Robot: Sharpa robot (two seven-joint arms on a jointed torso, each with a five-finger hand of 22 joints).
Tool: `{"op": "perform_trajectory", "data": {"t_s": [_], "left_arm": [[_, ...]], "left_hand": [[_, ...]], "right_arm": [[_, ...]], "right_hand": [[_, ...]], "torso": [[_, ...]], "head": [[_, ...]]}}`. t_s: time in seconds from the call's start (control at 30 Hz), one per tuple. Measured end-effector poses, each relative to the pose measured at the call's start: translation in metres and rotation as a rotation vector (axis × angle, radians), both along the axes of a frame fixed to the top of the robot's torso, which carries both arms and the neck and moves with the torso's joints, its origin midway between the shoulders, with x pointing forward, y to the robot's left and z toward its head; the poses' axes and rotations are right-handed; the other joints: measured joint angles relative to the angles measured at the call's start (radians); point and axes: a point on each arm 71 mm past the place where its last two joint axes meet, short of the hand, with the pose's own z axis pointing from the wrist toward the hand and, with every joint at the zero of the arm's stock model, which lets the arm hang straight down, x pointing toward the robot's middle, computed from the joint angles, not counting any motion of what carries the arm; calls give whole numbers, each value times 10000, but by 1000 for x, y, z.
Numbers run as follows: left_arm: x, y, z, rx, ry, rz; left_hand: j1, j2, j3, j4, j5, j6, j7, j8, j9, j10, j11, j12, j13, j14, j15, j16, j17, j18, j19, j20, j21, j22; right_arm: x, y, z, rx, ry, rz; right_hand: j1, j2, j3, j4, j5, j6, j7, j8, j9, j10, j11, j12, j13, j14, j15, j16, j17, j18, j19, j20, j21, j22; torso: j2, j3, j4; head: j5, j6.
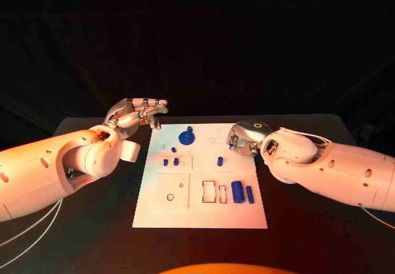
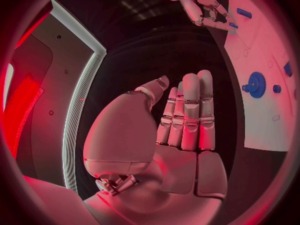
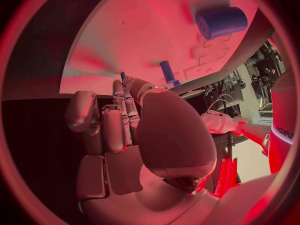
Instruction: Assemble the parts on the task board
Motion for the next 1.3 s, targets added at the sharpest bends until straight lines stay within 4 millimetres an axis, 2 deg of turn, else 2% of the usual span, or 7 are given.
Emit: {"op": "perform_trajectory", "data": {"t_s": [0.33,0.43,0.6,0.73,0.9,1.07,1.3], "left_arm": [[1,0,-2,28,156,-84],[1,0,-2,28,190,-118],[1,-3,-2,20,233,-177],[2,-6,-3,-1,246,-239],[3,-11,-3,-34,256,-321],[4,-18,-4,-91,255,-453],[4,-25,-3,-147,244,-579]], "left_hand": [[0,0,-42,-42,0,-72,2,-35,-14,-54,54,0,-11,0,0,-38,-29,-1,0,0,-59,-35],[0,0,-42,-42,0,-72,2,-35,-13,-89,18,0,-11,0,0,-38,-44,-1,0,0,-59,-53],[1,0,-41,-42,0,-72,1,-35,-19,-89,18,0,-11,0,0,-38,-44,-1,0,0,-59,-54],[1,0,-96,-43,0,-72,1,-34,-21,-89,18,0,-11,0,0,-38,-44,-1,0,0,-113,-54],[1,0,-98,-40,0,-71,1,-34,-21,-89,18,0,-10,0,0,-38,-54,-1,0,0,-113,-65],[1,1,-99,-40,0,-71,1,-34,-20,-88,17,0,-10,0,0,-38,-54,-1,0,0,-113,-65],[1,1,-99,-39,0,-71,1,-34,-20,-88,17,0,-10,0,0,-38,-54,-1,0,0,-113,-64]], "right_arm": [[-16,4,22,917,-304,294],[-25,10,27,1205,-292,528],[-42,31,34,1677,-246,1129],[-54,52,34,1927,-137,1663],[-67,76,26,2143,134,2245],[-79,95,8,2276,548,2661],[-80,110,-16,2140,835,2836]], "right_hand": [[-68,63,27,-28,0,-1,0,-20,-4,1,1,-53,-40,0,0,39,42,-1,0,0,99,84],[-101,31,27,-28,0,-1,0,-30,-7,1,2,-54,-40,0,0,39,42,-109,35,-34,171,124],[-110,21,28,-28,0,-2,0,-31,-12,2,3,-53,-40,0,1,39,42,-108,36,-36,221,147],[-110,21,71,-71,40,-3,0,-49,-10,2,3,-115,-46,0,1,39,42,-108,72,1,221,159],[-110,21,71,-71,40,-3,0,-51,-2,3,5,-115,-59,0,1,39,42,-108,72,1,221,160],[-110,20,98,-99,81,-36,31,-52,-2,12,14,-116,-75,0,1,39,41,-105,72,1,220,171],[-149,-19,124,-124,132,-37,31,-68,-2,16,20,-116,-79,0,1,39,40,-101,72,2,286,197]], "torso": [[0,5,-7],[2,5,-9],[2,1,-10],[4,-8,8],[5,-15,12],[9,-22,19],[16,-27,15]], "head": [[81,31],[128,39],[247,48],[407,23],[720,-62],[1061,-144],[1353,-196]]}}
